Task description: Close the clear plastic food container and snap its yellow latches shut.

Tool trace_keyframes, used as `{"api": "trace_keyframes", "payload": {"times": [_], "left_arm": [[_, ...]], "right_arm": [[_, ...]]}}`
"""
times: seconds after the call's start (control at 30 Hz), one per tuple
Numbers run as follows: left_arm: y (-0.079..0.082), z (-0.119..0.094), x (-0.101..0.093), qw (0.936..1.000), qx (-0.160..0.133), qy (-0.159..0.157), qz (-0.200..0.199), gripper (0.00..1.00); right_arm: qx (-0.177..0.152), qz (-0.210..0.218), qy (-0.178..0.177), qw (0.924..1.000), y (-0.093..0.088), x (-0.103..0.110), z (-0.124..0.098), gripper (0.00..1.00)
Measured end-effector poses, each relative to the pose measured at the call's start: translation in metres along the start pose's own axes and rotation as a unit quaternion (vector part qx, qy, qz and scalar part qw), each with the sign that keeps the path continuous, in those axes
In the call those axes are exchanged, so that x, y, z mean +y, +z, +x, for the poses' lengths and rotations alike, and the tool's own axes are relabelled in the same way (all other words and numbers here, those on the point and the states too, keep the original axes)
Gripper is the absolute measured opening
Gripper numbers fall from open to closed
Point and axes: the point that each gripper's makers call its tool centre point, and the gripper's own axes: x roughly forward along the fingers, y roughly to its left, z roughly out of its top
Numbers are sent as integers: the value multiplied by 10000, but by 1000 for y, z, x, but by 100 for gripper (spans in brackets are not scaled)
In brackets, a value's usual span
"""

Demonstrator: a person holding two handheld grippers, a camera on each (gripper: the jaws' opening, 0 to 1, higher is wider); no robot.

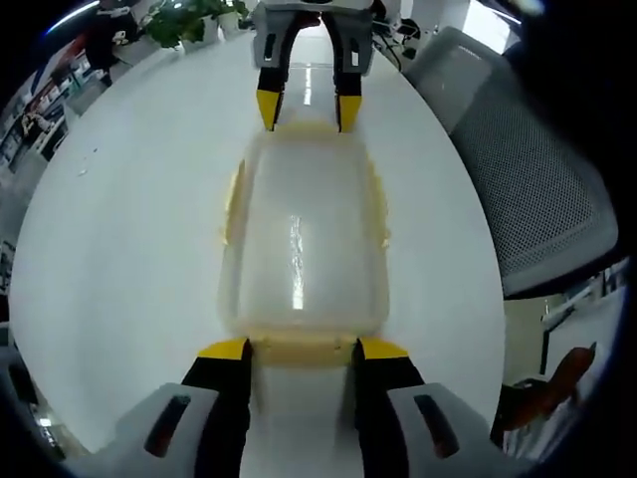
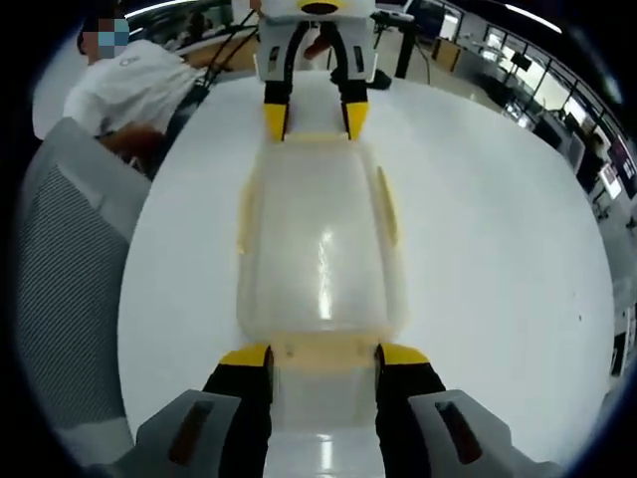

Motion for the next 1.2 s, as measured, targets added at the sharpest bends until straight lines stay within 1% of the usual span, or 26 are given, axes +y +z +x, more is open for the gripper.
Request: {"api": "trace_keyframes", "payload": {"times": [0.13, 0.3, 0.43, 0.6, 0.67, 0.8, 0.87, 0.97, 1.03, 1.2], "left_arm": [[1, 1, 0, 9999, 94, -17, 70, 40], [1, 2, 2, 9999, 111, -33, 71, 41], [2, 1, 2, 10000, 67, -19, 51, 41], [2, 1, 1, 10000, 72, -7, 51, 40], [2, 1, 1, 9999, 57, -8, 82, 40], [1, 1, 1, 10000, -44, 20, 46, 39], [2, 1, 0, 10000, -29, 57, 63, 39], [4, 0, -4, 9999, 23, 83, 82, 39], [5, -1, -5, 9999, -10, 87, 92, 39], [5, -5, -6, 10000, -30, 50, 8, 39]], "right_arm": [[51, -62, 58, 10000, 0, 1, 0, 40], [64, -132, 95, 9998, 0, 0, 0, 40], [57, -195, 129, 9997, -1, -1, -1, 41], [100, -104, 97, 9998, -1, -1, 0, 40], [65, -99, 112, 9999, -1, -2, -1, 40], [67, -60, 63, 9999, -1, 0, -1, 39], [74, -166, 25, 9998, 0, 1, -2, 39], [115, -139, 55, 9998, -1, 3, -3, 39], [128, -159, 78, 9998, -2, 6, -5, 39], [39, -190, 38, 9998, 0, 5, -10, 39]]}}
